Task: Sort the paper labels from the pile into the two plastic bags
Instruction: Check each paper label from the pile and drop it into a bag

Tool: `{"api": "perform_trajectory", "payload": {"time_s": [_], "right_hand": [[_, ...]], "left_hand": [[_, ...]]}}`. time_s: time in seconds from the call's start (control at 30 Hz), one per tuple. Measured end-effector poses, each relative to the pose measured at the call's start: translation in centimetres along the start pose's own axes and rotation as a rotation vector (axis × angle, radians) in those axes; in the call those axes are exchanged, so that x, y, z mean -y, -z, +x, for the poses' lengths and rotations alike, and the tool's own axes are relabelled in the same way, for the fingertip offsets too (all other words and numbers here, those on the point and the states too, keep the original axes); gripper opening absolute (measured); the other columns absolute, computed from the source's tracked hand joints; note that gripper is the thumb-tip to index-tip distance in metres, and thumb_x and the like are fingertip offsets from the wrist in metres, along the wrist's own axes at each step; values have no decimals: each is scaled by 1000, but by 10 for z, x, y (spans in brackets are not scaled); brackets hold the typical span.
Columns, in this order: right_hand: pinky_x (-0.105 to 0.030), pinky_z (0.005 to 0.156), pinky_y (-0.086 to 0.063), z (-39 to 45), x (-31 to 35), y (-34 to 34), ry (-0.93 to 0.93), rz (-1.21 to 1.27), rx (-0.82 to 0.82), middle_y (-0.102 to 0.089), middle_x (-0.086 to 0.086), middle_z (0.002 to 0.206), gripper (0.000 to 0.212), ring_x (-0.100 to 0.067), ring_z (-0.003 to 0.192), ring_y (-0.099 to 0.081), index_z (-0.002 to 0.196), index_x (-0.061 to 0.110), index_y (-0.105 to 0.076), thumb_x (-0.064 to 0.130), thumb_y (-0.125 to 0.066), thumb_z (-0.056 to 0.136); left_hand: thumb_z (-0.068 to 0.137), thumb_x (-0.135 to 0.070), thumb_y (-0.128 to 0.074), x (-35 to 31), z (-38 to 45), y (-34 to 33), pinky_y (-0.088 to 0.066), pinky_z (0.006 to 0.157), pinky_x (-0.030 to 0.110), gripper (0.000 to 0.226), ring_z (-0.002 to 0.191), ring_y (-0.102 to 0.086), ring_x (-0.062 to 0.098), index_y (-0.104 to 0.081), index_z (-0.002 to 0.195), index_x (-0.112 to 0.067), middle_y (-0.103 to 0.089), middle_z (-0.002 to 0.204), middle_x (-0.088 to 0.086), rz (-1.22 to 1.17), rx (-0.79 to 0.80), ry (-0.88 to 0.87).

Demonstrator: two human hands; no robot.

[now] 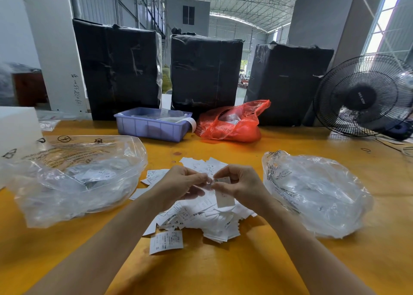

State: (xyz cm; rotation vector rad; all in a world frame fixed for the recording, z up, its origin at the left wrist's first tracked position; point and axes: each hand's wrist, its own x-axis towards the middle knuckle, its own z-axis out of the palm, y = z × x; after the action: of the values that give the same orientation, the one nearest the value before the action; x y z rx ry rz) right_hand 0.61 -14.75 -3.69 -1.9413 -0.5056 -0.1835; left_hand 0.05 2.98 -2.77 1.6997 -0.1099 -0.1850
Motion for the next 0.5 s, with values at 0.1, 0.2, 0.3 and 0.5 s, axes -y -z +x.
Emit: {"api": "perform_trajectory", "payload": {"time_s": [0.1, 0.2, 0.3, 0.5], "right_hand": [[-33, 59, -49, 0, 3, 2, -43, 104, -82, -68, -14, 76, 19, -19, 65, -59, 84, 14, -64, -2, -72, 77], [-23, 51, -41, 0, 4, 7, -72, 134, -116, -69, -11, 72, 24, -16, 59, -53, 81, 14, -68, -9, -59, 82], [-22, 60, -46, 1, 6, 5, -180, 133, -43, -71, -7, 78, 16, -13, 72, -61, 78, 8, -73, 7, -60, 87], [-20, 67, -46, -1, 5, 4, -201, 218, 79, -70, -5, 68, 16, -9, 68, -62, 73, 11, -74, 27, -73, 75]], "left_hand": [[91, -21, -60, -1, 0, 0, -50, 56, 17, 21, 58, -63, 8, -73, 87, -6, -75, 81, 5, -21, 4, -3], [92, -22, -59, -2, 0, -1, -51, 58, 18, 22, 57, -62, 8, -73, 88, -5, -75, 83, 6, -28, -4, -15], [91, -25, -60, -2, -1, -2, -50, 60, 18, 21, 57, -61, 6, -73, 85, -10, -74, 78, 1, 24, -9, -70], [80, -28, -69, -3, -2, -2, -51, 61, 17, 16, 59, -61, 5, -73, 88, -15, -72, 71, -2, 58, -11, -156]]}}
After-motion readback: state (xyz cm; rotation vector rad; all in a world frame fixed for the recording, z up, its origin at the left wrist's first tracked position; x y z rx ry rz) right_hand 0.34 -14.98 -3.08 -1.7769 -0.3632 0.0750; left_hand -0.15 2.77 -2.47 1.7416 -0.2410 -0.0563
